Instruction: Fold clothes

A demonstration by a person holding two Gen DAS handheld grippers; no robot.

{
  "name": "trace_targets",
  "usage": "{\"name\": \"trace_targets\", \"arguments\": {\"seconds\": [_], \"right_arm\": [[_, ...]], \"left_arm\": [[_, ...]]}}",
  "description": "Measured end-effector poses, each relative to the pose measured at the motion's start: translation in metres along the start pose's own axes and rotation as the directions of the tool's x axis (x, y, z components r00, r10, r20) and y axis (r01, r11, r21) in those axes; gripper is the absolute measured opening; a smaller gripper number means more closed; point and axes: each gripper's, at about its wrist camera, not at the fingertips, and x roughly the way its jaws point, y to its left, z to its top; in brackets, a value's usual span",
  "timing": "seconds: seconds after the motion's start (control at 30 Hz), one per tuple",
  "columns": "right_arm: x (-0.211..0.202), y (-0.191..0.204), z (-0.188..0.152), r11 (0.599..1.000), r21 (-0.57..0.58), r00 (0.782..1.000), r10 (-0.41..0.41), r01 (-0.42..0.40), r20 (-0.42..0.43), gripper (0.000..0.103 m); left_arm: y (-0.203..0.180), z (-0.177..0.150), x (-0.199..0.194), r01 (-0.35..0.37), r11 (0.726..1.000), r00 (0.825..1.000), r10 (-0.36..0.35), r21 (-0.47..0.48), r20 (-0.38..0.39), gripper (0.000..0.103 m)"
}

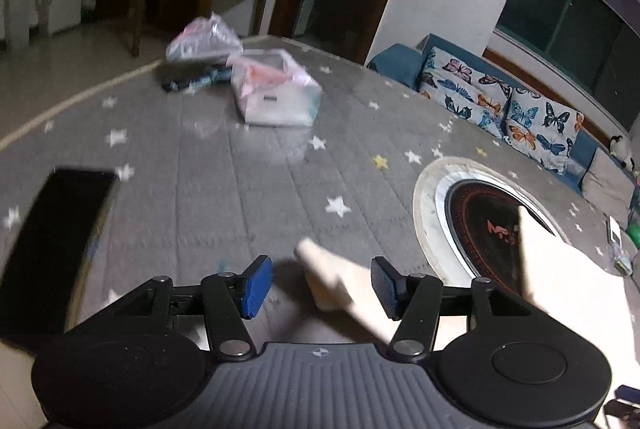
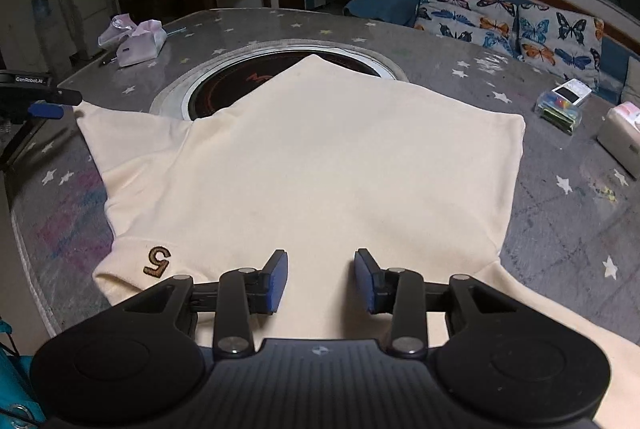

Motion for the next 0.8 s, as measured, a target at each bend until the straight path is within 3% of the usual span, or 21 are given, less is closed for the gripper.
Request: {"name": "trace_targets", "arguments": {"seconds": [0.17, 0.3, 0.33, 0.47, 0.53, 0.6, 0.67, 0.73, 0.8], "right_arm": [[0.0, 0.001, 0.0, 1.0, 0.002, 1.0, -0.003, 0.003, 0.001, 0.037], [0.001, 0.001, 0.0, 1.0, 0.004, 1.0, -0.005, 0.005, 0.001, 0.037], [0.001, 0.001, 0.0, 1.0, 0.004, 1.0, -0.005, 0.005, 0.0, 0.037], [0.002, 0.001, 0.0, 1.0, 0.006, 1.0, -0.007, 0.007, 0.0, 0.037], [0.002, 0.001, 0.0, 1.0, 0.008, 1.0, -0.008, 0.008, 0.0, 0.037], [0.002, 0.001, 0.0, 1.0, 0.008, 1.0, -0.008, 0.008, 0.0, 0.038], [0.003, 0.001, 0.0, 1.0, 0.008, 1.0, -0.009, 0.009, 0.0, 0.038], [0.003, 0.001, 0.0, 1.0, 0.007, 1.0, -0.009, 0.009, 0.0, 0.039], [0.003, 0.001, 0.001, 1.0, 0.005, 1.0, -0.008, 0.008, -0.001, 0.039]], "left_arm": [[0.001, -0.001, 0.013, 0.01, 0.999, 0.999, -0.012, -0.048, -0.032, 0.055], [0.004, 0.004, 0.023, 0.031, 0.997, 0.999, -0.033, -0.074, -0.025, 0.01], [0.004, 0.006, 0.025, 0.034, 0.997, 0.999, -0.036, -0.068, -0.019, 0.006], [-0.009, 0.022, 0.016, 0.079, 0.997, 0.994, -0.079, 0.003, 0.077, 0.004], [-0.015, 0.03, -0.002, 0.139, 0.989, 0.973, -0.146, 0.052, 0.178, 0.004], [-0.02, 0.033, -0.017, 0.177, 0.977, 0.941, -0.203, 0.115, 0.27, 0.004], [-0.023, 0.032, -0.018, 0.174, 0.972, 0.929, -0.216, 0.159, 0.3, 0.004], [-0.02, 0.026, -0.006, 0.146, 0.974, 0.945, -0.189, 0.174, 0.268, 0.005], [-0.012, 0.021, 0.017, 0.084, 0.986, 0.975, -0.111, 0.142, 0.194, 0.005]]}}
